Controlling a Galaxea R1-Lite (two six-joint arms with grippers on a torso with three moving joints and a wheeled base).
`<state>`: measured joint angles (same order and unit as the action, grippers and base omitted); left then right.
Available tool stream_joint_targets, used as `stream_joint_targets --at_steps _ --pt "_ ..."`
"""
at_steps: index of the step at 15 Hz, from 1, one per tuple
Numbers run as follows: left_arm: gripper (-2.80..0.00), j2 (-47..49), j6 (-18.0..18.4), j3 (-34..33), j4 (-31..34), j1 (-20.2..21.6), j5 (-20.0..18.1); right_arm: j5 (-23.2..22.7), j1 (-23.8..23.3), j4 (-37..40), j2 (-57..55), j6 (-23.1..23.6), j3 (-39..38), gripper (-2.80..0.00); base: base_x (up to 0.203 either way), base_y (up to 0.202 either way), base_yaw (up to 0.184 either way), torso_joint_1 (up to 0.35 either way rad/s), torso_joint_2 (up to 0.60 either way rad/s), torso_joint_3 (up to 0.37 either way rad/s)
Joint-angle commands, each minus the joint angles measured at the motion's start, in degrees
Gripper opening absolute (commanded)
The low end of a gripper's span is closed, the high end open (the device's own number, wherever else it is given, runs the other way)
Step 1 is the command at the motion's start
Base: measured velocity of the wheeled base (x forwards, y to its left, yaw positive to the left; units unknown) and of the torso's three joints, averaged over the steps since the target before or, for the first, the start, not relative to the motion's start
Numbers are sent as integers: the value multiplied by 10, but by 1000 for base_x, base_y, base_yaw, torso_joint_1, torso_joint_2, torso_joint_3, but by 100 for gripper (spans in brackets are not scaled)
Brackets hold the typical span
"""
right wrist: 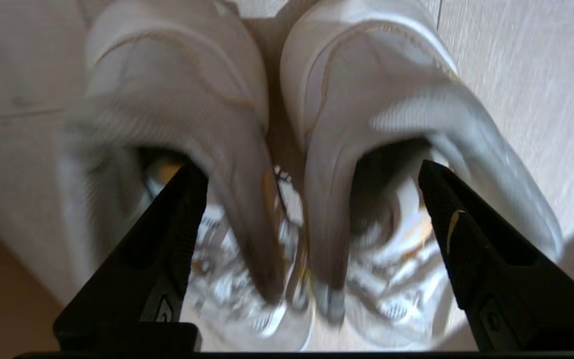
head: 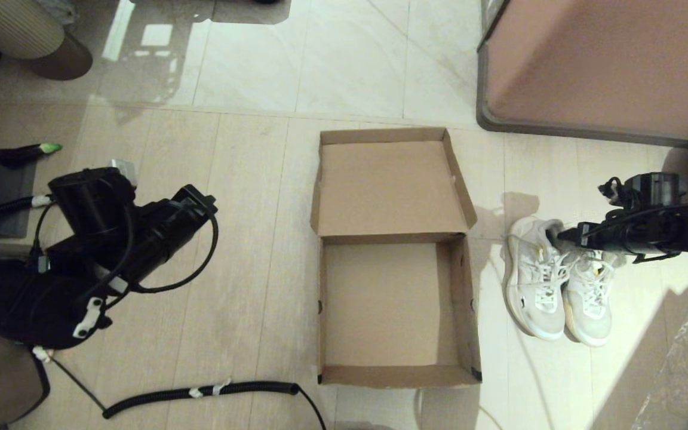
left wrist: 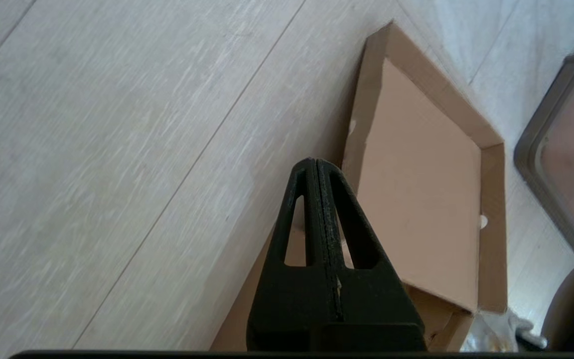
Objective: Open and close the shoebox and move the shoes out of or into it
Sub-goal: Put the shoes into the shoe box
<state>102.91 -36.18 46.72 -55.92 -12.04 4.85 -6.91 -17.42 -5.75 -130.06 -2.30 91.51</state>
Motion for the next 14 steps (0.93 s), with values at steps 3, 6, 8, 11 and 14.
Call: stream_joint_targets --at_steps 3,6,8,11,14 --pt "-280 -24 6 -12 -3 12 0 13 3 2 -92 12 60 0 0 0 0 0 0 0" --pt "-280 -41 7 -29 -3 11 1 15 14 1 -95 13 61 0 0 0 0 0 0 0" --pt "-280 -50 7 -38 -2 12 1 17 19 0 -104 12 61 0 0 0 0 0 0 0" --pt "-280 -58 7 -41 -2 13 1 24 23 -1 -114 12 63 -280 0 0 0 0 0 0" --pt "-280 -71 7 -51 -2 18 1 26 24 -1 -118 9 70 -280 0 0 0 0 0 0"
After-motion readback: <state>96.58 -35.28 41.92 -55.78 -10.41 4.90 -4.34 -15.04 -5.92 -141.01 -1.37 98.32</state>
